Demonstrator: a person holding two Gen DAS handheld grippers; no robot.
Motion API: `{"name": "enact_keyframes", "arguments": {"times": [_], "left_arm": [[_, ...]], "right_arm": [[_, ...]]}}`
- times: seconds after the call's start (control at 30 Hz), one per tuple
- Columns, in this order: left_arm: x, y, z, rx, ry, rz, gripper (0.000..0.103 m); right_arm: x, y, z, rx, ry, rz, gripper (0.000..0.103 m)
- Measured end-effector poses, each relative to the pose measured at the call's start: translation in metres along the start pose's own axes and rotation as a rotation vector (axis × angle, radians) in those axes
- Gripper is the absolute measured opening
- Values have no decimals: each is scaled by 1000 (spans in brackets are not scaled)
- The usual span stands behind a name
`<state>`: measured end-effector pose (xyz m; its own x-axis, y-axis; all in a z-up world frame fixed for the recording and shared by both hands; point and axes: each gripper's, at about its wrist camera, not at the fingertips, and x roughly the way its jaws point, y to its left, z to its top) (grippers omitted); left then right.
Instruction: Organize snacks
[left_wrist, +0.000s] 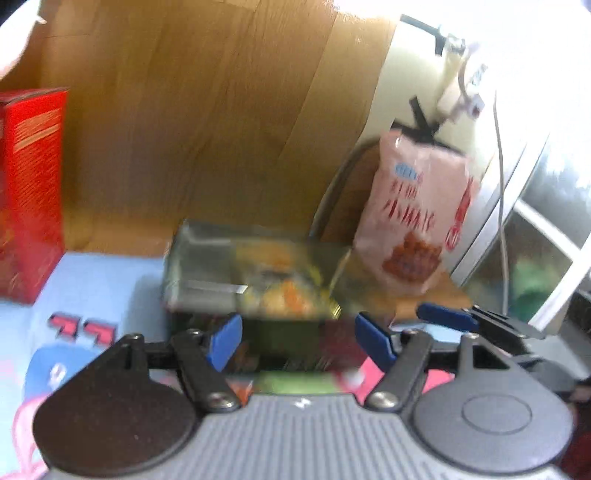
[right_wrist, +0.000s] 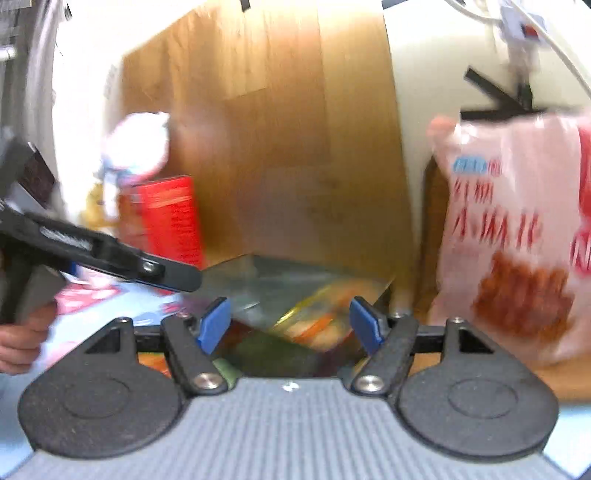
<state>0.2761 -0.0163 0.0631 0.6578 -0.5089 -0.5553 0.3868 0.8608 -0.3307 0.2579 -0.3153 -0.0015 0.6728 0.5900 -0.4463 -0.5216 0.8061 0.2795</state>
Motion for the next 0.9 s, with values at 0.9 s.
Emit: {"name": "enact_keyframes", "arguments": {"times": [0.9], "left_arm": [[-113, 12, -125, -180, -14, 86, 47]], "right_arm": [[-58, 58, -59, 52, 137, 124, 72]]}}
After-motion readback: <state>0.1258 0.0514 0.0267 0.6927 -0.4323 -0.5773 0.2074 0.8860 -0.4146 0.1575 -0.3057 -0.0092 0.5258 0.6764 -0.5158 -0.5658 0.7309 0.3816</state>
